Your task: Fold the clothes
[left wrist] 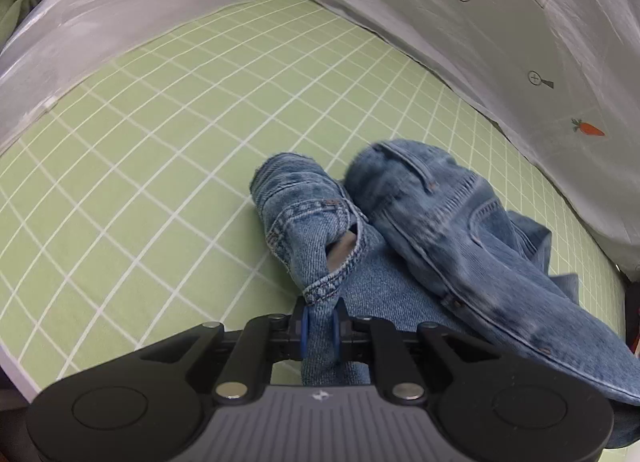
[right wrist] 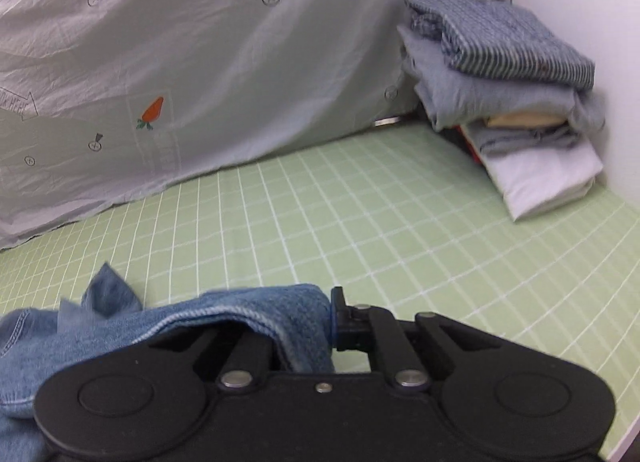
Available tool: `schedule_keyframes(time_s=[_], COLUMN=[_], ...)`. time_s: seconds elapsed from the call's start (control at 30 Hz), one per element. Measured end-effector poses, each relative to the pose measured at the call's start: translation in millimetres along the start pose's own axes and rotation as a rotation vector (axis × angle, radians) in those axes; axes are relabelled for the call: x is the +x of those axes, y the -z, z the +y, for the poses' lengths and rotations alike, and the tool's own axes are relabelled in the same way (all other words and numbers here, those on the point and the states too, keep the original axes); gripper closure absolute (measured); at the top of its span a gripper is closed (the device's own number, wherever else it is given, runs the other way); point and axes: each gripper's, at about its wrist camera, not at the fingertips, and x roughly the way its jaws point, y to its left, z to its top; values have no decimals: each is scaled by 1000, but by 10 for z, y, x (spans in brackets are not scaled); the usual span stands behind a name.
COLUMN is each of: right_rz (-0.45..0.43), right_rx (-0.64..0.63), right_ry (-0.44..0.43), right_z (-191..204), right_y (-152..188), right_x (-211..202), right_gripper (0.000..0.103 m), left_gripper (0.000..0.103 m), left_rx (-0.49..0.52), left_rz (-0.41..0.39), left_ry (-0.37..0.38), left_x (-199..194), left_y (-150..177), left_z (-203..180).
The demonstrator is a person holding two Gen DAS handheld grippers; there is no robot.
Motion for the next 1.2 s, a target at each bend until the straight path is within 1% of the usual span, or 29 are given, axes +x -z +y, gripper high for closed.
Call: schedule_keyframes(time_s=[0.03,0.1,0.17,0.2,0.23,0.27,0.33,0.37,0.4,0.43,0.47,0.5,0.53,0.67,0.83,0.9,0.97,1.07,1.2], right_rz=[-37,-111,-71,-50,-30,-8,85,112,137,139,142,147,153,220,276,297,299,323,348], right_rx=[-14,-39,-67,-81,-96,-109,-129,-102,-72,-14,43,80,116,162,192,234,277,314,345], right_ry=[6,7,11,14,16,20,76,71,64,49,34,25,17,12,-24,-38,-57,-66,-45], right_z=[-8,19,74,101,129,155,151,102,51,-28,-105,-162,-217,-292,-289,-307,-321,-312,-278], right_y=[-107,-312,-363,-388,-413,-431,-293,-205,-116,-21,72,141,208,357,467,530,584,621,650], right_x=[-46,-117,29,102,175,249,417,423,424,375,328,288,251,228,283,309,310,367,484], right_gripper=[97,96,92,78,63,61,57,54,44,34,31,25,23,22,18,18,18,18,19], left_gripper=[89,88,84,81,76,72,46,42,39,38,36,32,31,31,31,31,31,31,32], left_rx=[-14,-10,15,28,32,24,0,-16,-33,-50,-68,-77,-85,-59,-26,-19,-13,-33,-72], left_rz=[-1,-6,-27,-40,-50,-59,-80,-92,-108,-123,-139,-144,-148,-126,-75,-53,-31,3,68], left_ry=[-6,5,-6,-23,-38,-53,-78,-88,-86,-82,-79,-74,-70,-32,49,85,120,193,207], left_x=[-10,-55,-107,-139,-168,-194,-254,-289,-326,-363,-400,-410,-417,-369,-198,-108,-18,115,378], left_y=[11,36,38,31,18,-2,-47,-72,-80,-87,-93,-99,-105,-86,-123,-165,-207,-291,-390], left_z=[37,32,-23,-51,-69,-69,-51,-33,-18,-3,12,3,-8,-161,-397,-486,-575,-672,-769])
